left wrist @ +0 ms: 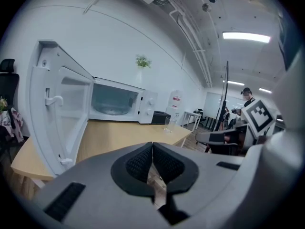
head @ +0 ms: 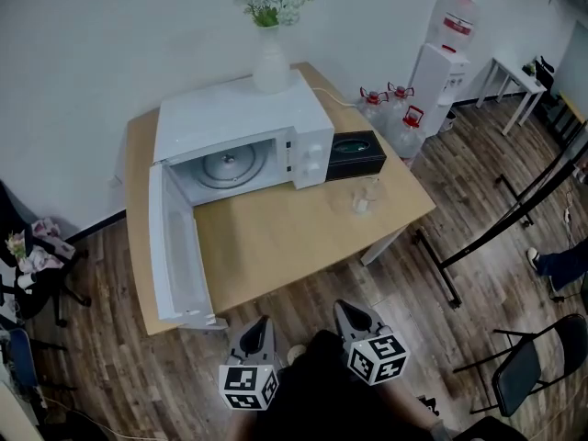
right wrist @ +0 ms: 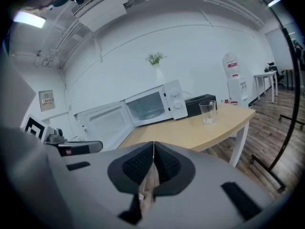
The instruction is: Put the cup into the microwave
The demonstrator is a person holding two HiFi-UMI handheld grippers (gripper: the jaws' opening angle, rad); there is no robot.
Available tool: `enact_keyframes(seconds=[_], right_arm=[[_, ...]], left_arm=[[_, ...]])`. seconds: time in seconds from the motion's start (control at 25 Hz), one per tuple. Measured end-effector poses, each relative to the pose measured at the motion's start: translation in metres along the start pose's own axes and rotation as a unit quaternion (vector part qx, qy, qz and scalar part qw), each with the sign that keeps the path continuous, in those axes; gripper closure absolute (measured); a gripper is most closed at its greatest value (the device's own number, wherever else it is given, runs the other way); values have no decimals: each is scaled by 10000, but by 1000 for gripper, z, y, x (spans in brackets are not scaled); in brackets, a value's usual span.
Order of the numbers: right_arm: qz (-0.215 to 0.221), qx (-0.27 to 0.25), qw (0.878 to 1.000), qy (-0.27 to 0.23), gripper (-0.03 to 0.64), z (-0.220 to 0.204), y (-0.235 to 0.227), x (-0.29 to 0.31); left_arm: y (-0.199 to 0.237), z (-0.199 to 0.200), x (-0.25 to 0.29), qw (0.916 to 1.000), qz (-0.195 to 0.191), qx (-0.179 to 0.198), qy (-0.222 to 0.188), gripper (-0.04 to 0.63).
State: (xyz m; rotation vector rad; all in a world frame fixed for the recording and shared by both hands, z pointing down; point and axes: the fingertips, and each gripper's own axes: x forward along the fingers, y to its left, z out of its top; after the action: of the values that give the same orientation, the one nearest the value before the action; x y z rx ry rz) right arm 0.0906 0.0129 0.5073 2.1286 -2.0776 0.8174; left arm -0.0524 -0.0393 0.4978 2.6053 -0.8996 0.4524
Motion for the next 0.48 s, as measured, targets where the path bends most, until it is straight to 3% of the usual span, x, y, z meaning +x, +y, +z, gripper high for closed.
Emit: enact_keyframes(seconds=[0.2, 0.48], right_arm=[[-289, 37, 9993, -214, 623, 16, -30, 0], [-371, -52, 9986, -366, 623, 48, -63, 19]], left_arm=[[-12, 2, 15, 9998, -168, 57, 69, 591], [-22, 24, 54, 9995, -290, 145, 33, 591]])
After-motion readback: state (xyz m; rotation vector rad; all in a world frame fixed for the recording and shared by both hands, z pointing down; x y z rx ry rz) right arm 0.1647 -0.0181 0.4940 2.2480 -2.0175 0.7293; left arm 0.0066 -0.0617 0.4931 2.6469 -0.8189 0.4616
